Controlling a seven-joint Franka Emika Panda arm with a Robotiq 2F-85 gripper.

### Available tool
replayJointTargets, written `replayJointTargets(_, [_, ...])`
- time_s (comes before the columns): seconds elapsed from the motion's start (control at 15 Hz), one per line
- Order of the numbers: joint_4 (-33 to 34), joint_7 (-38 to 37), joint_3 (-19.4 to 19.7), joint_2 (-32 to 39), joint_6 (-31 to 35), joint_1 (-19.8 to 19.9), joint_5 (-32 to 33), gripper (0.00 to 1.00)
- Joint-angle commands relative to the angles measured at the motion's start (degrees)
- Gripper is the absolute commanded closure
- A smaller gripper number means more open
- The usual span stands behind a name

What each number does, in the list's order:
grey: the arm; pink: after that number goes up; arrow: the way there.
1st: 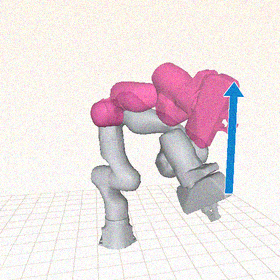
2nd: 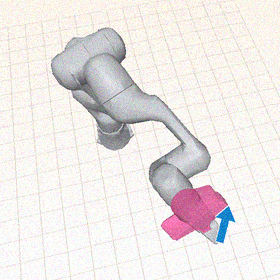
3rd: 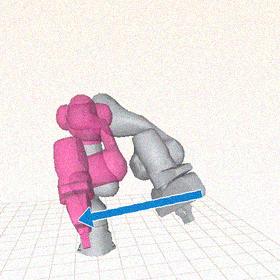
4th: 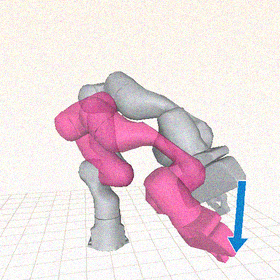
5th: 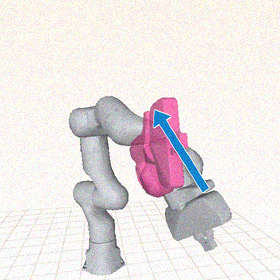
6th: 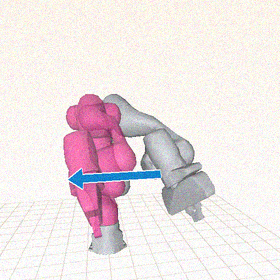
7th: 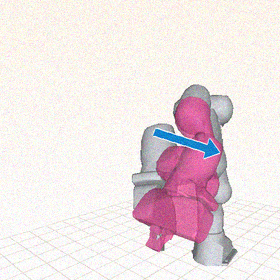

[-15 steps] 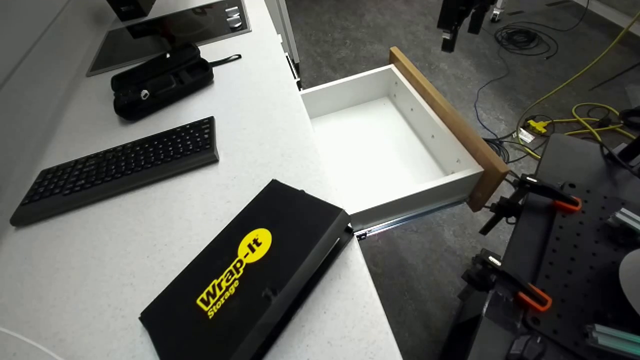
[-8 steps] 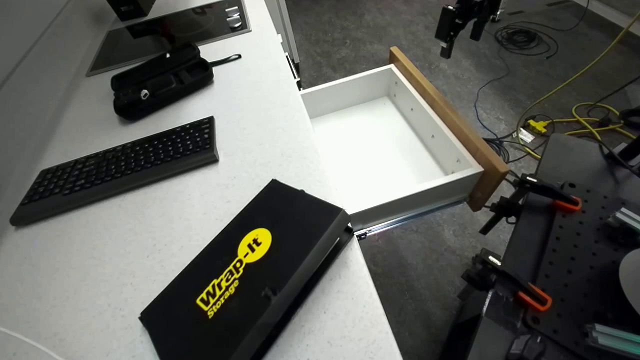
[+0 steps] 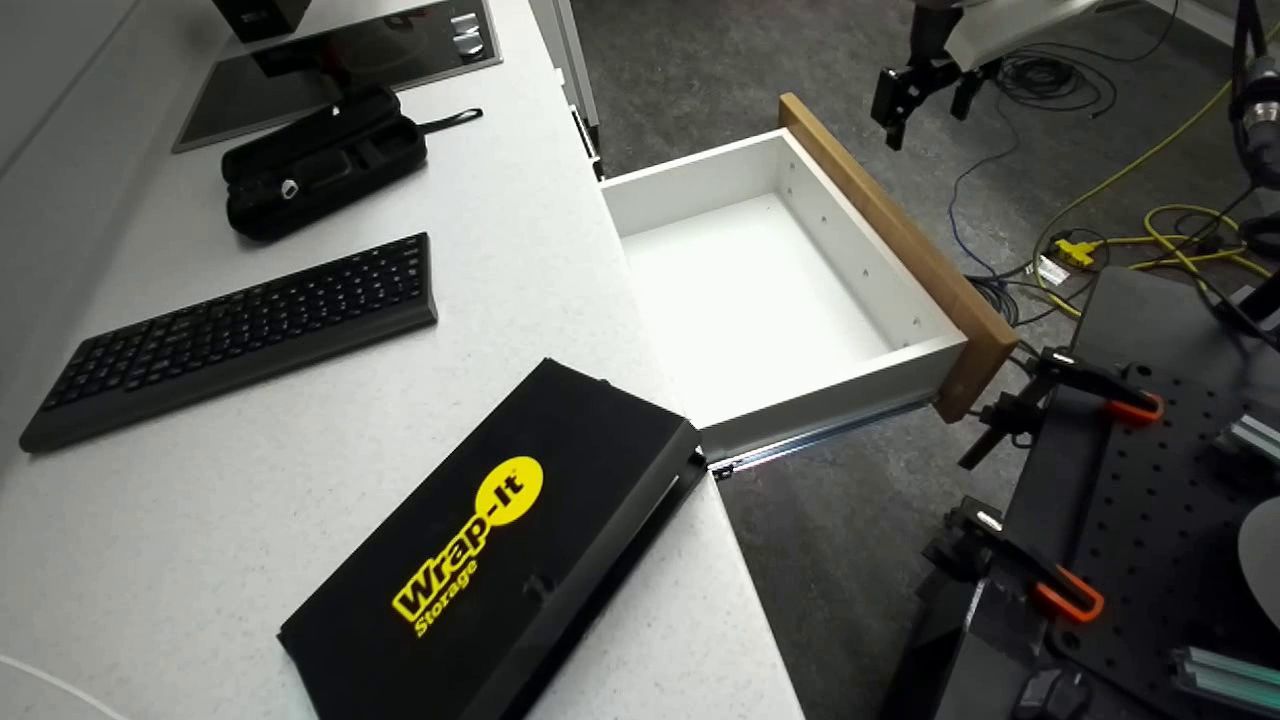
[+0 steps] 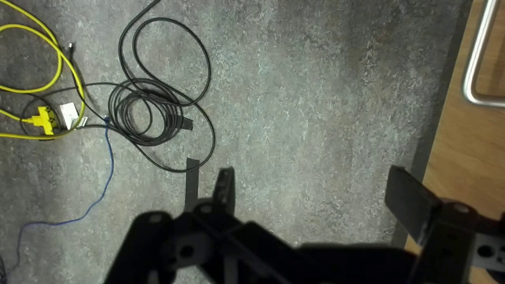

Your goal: Close the drawer

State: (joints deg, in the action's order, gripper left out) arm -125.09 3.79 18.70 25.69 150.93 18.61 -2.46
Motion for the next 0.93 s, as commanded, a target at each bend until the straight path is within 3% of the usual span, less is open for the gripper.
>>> replayJointTargets(0.0, [8.56, -4.93, -3.26, 9.49, 0.2, 1.51, -3.7, 0.0])
replayJointTargets(0.4, [19.85, -2.79, -10.33, 18.68, -7.75, 5.9, -9.38, 0.0])
replayJointTargets(0.6, [22.32, 1.59, -14.01, 18.91, -11.9, 8.09, -11.22, 0.0])
replayJointTargets(0.87, [22.22, 6.63, -16.92, 16.92, -13.87, 7.12, -10.98, 0.0])
